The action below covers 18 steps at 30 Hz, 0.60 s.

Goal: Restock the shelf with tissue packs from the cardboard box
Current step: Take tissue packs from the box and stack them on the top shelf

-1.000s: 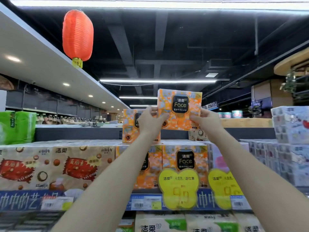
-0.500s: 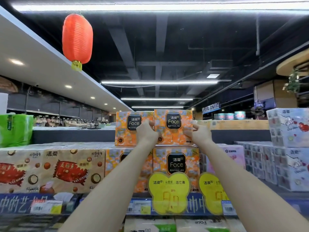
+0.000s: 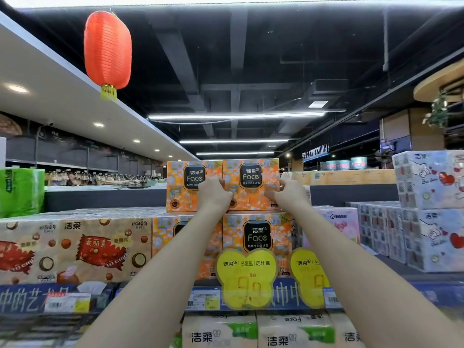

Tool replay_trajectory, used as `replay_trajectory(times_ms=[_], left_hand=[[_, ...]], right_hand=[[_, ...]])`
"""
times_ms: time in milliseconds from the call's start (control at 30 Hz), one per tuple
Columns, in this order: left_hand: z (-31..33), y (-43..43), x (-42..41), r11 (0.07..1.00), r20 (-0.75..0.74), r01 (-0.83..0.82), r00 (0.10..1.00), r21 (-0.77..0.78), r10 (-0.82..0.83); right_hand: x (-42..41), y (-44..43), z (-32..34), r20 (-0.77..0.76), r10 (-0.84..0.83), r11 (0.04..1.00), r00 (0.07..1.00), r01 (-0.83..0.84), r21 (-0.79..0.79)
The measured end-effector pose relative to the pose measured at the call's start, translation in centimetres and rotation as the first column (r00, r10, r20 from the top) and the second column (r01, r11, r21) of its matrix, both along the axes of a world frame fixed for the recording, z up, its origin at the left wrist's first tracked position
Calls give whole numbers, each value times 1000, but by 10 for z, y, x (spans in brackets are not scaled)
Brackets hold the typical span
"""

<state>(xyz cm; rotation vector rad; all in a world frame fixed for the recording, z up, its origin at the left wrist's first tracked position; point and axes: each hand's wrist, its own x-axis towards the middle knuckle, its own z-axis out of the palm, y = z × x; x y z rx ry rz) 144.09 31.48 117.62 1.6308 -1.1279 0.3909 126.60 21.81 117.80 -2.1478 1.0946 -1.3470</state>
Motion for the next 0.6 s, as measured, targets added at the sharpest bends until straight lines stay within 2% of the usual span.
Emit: replay_trajectory(times_ms=[133, 233, 300, 367, 500, 600], left_hand=[[-4, 8, -8, 1000, 3, 22, 1000, 4, -22], [-8, 16, -16, 1000, 25, 16, 1000, 9, -17], [-11, 22, -22, 1000, 90, -8, 996, 18, 7], [-14, 29, -27, 999, 194, -38, 980, 31, 31], [-21, 47, -29, 979, 514, -167, 854, 116, 85], [-33, 65, -26, 957, 570, -240, 815, 165, 106]], right_hand=[[-9, 9, -5, -60, 32, 999, 998, -30, 33], [-14, 17, -10, -19, -9, 999, 1000, 9, 39], [-19, 23, -15, 46, -63, 998, 997, 64, -18], [-24, 33, -18, 37, -99, 985, 994, 104, -140], [-24, 59, -25, -202, -115, 932, 973, 35, -361], [-11, 78, -33, -368, -86, 900, 926, -86, -428]])
